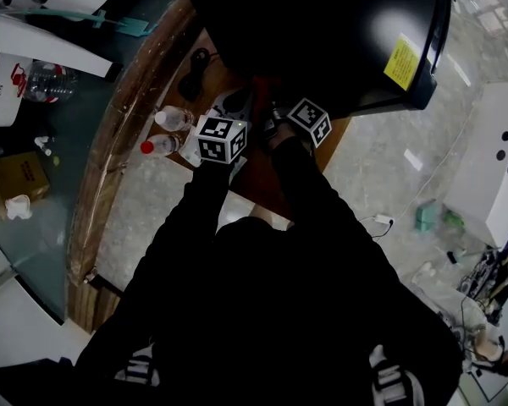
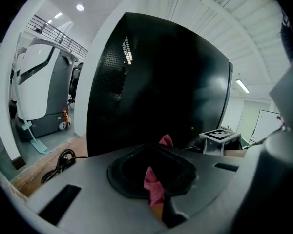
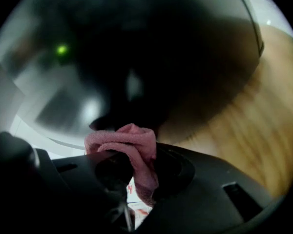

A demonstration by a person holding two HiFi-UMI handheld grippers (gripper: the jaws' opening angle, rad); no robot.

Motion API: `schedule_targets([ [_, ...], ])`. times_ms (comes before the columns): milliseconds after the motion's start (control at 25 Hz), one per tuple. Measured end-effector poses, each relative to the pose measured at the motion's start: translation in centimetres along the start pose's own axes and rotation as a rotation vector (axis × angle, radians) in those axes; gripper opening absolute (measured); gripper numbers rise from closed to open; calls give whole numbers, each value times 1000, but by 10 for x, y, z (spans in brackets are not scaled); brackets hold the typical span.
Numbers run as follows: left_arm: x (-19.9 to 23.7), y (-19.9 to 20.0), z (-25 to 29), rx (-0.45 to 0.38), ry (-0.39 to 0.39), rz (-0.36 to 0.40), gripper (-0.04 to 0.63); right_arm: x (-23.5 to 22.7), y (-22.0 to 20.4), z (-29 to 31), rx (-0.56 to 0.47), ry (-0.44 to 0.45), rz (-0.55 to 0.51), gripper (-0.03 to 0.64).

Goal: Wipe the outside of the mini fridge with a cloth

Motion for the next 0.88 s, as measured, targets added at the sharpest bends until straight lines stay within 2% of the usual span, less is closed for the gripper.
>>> schedule_targets([
  [320,-67,-18,24,18,-43,-23,6,-21,44,-53,-13,-30,-2,86],
  [760,-148,-36,47,30,-89,-21,6,-53,105,-127,-14,-89,-81,86],
  [880,-168,-40,46,30,-94,-4,6,-55,118,-143,-14,-70,-135,84],
])
Point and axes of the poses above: the fingertips, and each gripper's own axes: z forward along the fingers, x to its left, y out of its top, the point moved 3 cm from there along -z, backward along the fingers, and after that the axes turned 8 degrees about -x, right-handed, at the moved point
